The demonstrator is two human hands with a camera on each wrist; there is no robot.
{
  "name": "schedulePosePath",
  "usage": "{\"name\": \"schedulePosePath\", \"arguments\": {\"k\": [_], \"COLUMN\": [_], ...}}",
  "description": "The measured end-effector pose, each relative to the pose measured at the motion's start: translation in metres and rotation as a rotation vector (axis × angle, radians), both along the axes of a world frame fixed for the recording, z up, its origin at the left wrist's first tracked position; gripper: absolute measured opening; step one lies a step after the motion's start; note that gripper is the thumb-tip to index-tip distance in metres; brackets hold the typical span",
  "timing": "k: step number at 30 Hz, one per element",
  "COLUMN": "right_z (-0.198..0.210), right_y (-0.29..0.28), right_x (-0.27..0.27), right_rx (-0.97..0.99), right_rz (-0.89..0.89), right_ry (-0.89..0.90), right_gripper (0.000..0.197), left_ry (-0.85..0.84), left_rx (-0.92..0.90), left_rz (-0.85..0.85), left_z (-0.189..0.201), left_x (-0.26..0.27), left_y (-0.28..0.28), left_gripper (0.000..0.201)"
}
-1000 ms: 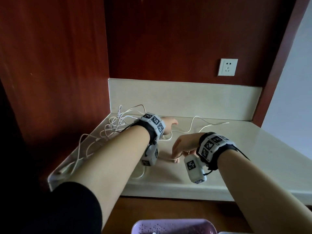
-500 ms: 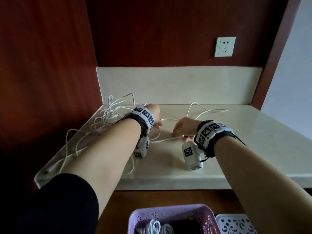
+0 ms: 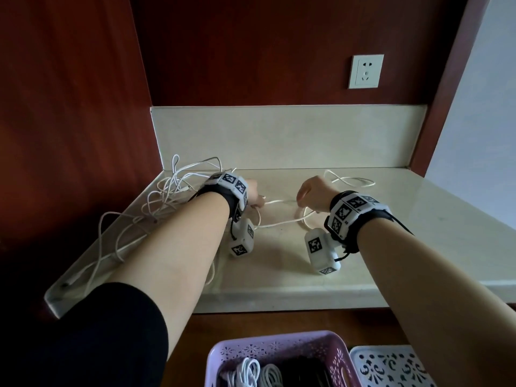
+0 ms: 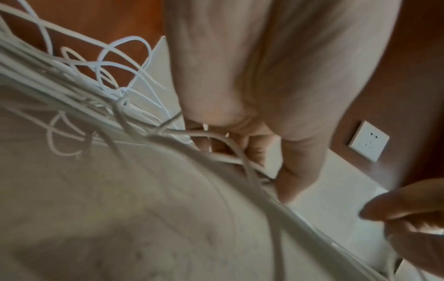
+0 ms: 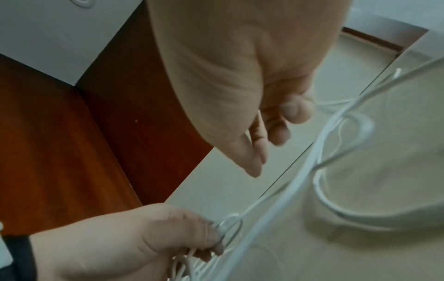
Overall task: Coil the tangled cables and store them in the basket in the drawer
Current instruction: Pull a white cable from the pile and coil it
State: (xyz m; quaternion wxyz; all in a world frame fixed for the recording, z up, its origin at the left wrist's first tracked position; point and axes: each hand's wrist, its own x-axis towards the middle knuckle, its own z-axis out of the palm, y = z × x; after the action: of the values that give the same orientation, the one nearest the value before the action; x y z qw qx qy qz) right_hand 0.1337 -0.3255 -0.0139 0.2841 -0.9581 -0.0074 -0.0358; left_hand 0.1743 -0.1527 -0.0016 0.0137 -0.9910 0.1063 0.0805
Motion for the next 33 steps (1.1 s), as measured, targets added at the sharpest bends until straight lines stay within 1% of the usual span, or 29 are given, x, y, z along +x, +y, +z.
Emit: {"name": "schedulePosePath", "arguments": {"k": [2,3,5,6,7,9,10,11,13,14,15,16,17,18,19,21,23,24,25,27,28,29,31,33], "right_z": [0.004,0.006,0.009,0.009,0.008,0.009,0.011,0.016,0.030,0.040,0.053,0.067,0.082,0.096,0.108,0.126,0.135,0.135,0.134,0.127,0.124,0.120,0.112,0.102], "right_y": [0.002,0.004,0.012,0.016,0.020,0.025,0.026,0.025,0.017,0.011,0.005,0.000,-0.003,-0.006,-0.006,-0.002,0.005,0.009,0.014,0.022,0.026,0.030,0.035,0.035], "right_x": [0.003,0.004,0.003,0.003,0.002,0.000,-0.001,-0.004,-0.004,-0.004,-0.006,-0.007,-0.012,-0.017,-0.022,-0.035,-0.043,-0.045,-0.047,-0.052,-0.055,-0.058,-0.063,-0.062], "right_rx": [0.038,0.050,0.073,0.074,0.059,0.007,-0.021,-0.046,-0.065,-0.007,0.097,0.201,0.266,0.283,0.267,0.166,0.044,-0.020,-0.073,-0.111,-0.107,-0.087,0.000,0.100], "right_rz": [-0.011,-0.005,0.039,0.060,0.078,0.081,0.068,0.038,-0.080,-0.160,-0.226,-0.254,-0.247,-0.220,-0.179,-0.086,0.013,0.046,0.064,0.072,0.076,0.090,0.120,0.128], "right_ry": [-0.068,-0.077,-0.016,0.030,0.055,0.044,0.018,-0.015,-0.143,-0.240,-0.344,-0.461,-0.582,-0.690,-0.774,-0.846,-0.812,-0.774,-0.741,-0.698,-0.691,-0.678,-0.643,-0.620], "right_gripper": [0.016,0.027,0.049,0.051,0.044,0.017,0.011,0.012,0.022,0.027,0.030,0.032,0.034,0.034,0.034,0.033,0.032,0.031,0.031,0.033,0.035,0.036,0.038,0.032], "left_ry": [0.063,0.082,0.098,0.093,0.080,0.056,0.034,0.005,-0.068,-0.105,-0.142,-0.185,-0.225,-0.259,-0.295,-0.353,-0.360,-0.329,-0.266,-0.077,-0.003,0.030,0.010,-0.003], "left_rx": [-0.195,-0.253,-0.303,-0.325,-0.359,-0.421,-0.439,-0.462,-0.535,-0.575,-0.627,-0.679,-0.731,-0.793,-0.852,-0.986,-1.172,-1.247,-1.291,-1.269,-1.227,-1.192,-1.188,-1.252], "left_rz": [-0.026,-0.067,-0.103,-0.106,-0.097,-0.085,-0.070,-0.047,0.015,0.041,0.059,0.066,0.065,0.039,0.007,-0.068,-0.112,-0.130,-0.148,-0.193,-0.220,-0.247,-0.286,-0.292], "left_z": [0.003,0.005,0.013,0.014,0.016,0.020,0.023,0.026,0.033,0.038,0.044,0.050,0.057,0.067,0.077,0.097,0.112,0.117,0.121,0.124,0.123,0.121,0.112,0.101], "left_x": [0.003,0.004,0.001,0.002,0.001,0.001,-0.001,-0.003,-0.002,-0.004,-0.004,-0.005,-0.006,-0.012,-0.018,-0.032,-0.046,-0.054,-0.063,-0.080,-0.089,-0.096,-0.105,-0.108], "left_y": [0.005,0.008,0.015,0.017,0.019,0.023,0.025,0.026,0.029,0.030,0.030,0.030,0.030,0.028,0.027,0.022,0.018,0.015,0.012,0.005,0.002,0.000,0.000,0.004], "left_gripper": [0.019,0.022,0.032,0.033,0.033,0.034,0.036,0.038,0.040,0.040,0.043,0.046,0.047,0.044,0.043,0.042,0.040,0.043,0.047,0.050,0.046,0.038,0.024,0.021]}}
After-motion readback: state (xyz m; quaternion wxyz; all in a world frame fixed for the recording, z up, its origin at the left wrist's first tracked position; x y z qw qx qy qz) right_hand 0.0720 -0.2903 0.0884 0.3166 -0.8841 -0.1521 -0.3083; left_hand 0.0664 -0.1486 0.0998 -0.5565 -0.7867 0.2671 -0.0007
